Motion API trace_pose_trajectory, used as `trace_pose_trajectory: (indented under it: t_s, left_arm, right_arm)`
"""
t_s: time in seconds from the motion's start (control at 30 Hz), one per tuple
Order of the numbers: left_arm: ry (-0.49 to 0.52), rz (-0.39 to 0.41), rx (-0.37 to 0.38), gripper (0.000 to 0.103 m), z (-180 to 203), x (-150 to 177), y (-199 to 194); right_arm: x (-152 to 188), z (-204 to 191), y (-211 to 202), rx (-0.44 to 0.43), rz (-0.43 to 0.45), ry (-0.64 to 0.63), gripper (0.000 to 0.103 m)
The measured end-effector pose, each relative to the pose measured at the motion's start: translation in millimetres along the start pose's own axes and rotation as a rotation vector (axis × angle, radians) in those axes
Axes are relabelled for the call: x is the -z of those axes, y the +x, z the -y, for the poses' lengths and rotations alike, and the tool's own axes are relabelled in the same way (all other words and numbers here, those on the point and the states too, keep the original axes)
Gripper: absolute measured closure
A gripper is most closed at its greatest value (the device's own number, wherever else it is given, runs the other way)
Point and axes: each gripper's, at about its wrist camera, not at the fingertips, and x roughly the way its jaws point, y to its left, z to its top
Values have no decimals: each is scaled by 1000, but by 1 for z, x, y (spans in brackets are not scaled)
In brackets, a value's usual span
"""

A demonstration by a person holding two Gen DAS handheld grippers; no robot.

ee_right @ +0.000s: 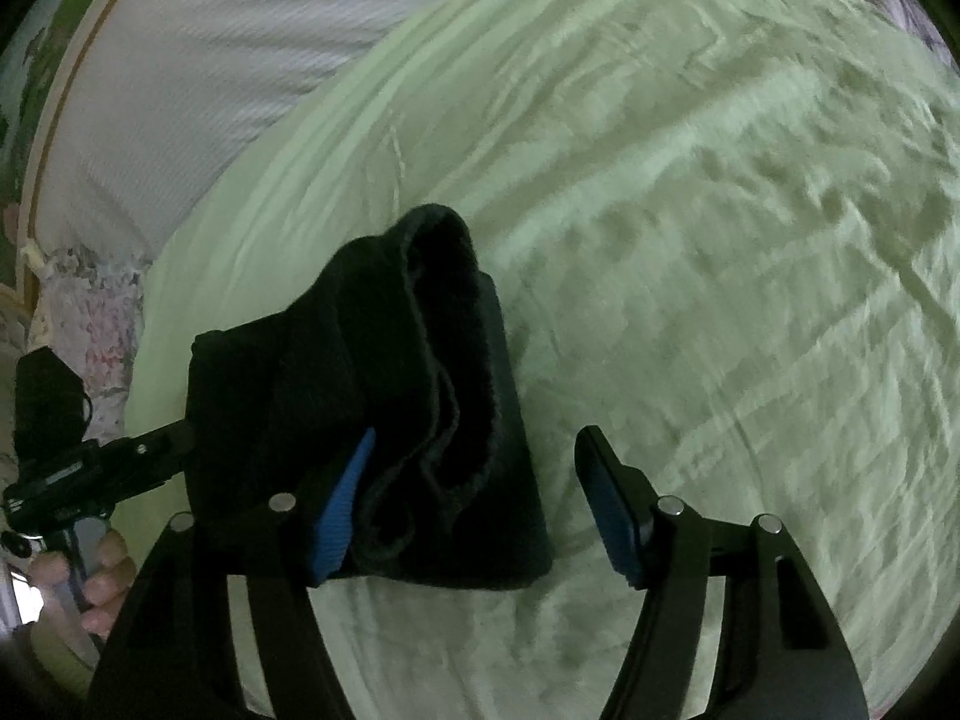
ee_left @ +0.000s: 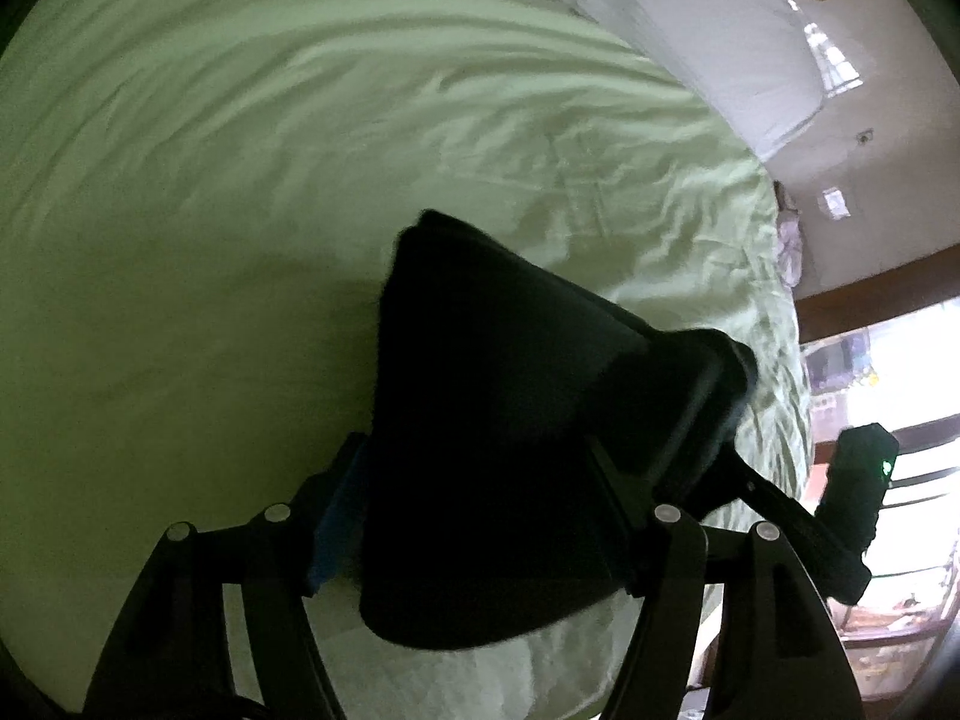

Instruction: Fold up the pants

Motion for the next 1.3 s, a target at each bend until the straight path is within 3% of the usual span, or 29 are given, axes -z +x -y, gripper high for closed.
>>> trace_pose_trajectory:
  t_s: [0.17, 0.23, 0.33, 0.43, 0.6, 0.7, 0.87, 1.07, 1.3]
  left_arm:
    - [-41, 14, -11, 37, -11, -14, 8]
    - [-30, 13, -8, 52, -11, -19, 11]
    - [3, 11, -40, 56, -6, -22, 16]
    - [19, 7, -63, 57, -5, -22, 22]
    - [-14, -15, -39, 56, -15, -26, 31]
    - [-23, -18, -27, 53, -16, -24, 27]
    - [-63, -35, 5, 49, -21, -16, 13]
    - [-49, -63, 1, 46, -23, -1, 19]
    - [-74, -68, 40, 62, -26, -2, 26]
  right_arm:
    - [3, 2, 0, -5, 1, 9, 35]
    - [3, 1, 0, 1, 4, 0, 35]
    - [3, 5, 2, 9, 3, -10, 35]
    - [2, 12, 7, 10, -1, 0, 35]
    - [1, 12, 7, 5, -4, -4, 35]
    - [2, 13, 6, -35, -1, 35, 37]
    - [0, 15, 7, -120, -11, 93, 48]
    - [-1, 19, 13, -153, -19, 110, 48]
    - [5, 22, 12, -188, -23, 126, 51]
